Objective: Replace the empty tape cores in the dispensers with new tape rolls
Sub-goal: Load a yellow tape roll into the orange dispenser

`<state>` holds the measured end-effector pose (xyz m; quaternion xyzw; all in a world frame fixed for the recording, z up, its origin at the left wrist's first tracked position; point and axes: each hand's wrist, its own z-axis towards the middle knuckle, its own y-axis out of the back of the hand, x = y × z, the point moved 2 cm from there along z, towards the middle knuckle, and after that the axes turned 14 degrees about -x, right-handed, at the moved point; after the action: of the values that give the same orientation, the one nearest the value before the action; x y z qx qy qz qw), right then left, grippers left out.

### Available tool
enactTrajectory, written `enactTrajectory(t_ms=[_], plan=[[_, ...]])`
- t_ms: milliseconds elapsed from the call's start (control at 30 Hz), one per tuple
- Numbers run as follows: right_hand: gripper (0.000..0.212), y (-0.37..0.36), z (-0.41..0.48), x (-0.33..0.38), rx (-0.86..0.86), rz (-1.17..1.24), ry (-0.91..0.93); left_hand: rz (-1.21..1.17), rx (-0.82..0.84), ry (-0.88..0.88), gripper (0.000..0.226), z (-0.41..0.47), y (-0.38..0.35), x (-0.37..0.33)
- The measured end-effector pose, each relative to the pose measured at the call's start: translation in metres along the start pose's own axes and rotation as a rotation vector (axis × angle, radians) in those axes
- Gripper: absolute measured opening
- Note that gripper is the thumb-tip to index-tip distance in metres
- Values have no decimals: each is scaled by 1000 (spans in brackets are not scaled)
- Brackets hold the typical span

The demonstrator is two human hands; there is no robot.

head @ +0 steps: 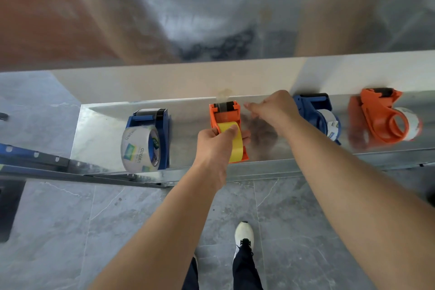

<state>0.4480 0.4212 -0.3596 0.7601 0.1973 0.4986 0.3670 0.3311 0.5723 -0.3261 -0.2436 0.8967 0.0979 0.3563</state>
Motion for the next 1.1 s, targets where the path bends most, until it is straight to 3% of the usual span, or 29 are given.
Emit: enactTrajectory(t_ms=[233, 467, 600, 900, 1033, 1100], plan=[[6, 11, -17, 5, 29, 76, 272, 34, -9, -6, 18, -2, 1, -3], [47, 1, -27, 20, 159, 158, 495, 32, 15, -18, 11, -11, 10, 4], [54, -2, -29, 28, 265, 130, 580, 25, 22, -13, 15, -13, 13, 6], [30, -20, -20, 32, 410, 184, 510, 37, 69, -56, 19, -12, 23, 12], [39, -25, -17, 33, 404, 194, 451, 47, 109, -69, 20, -11, 26, 13], [60, -26, -14, 35, 400, 200, 406, 51, 126, -79, 19, -11, 28, 13]])
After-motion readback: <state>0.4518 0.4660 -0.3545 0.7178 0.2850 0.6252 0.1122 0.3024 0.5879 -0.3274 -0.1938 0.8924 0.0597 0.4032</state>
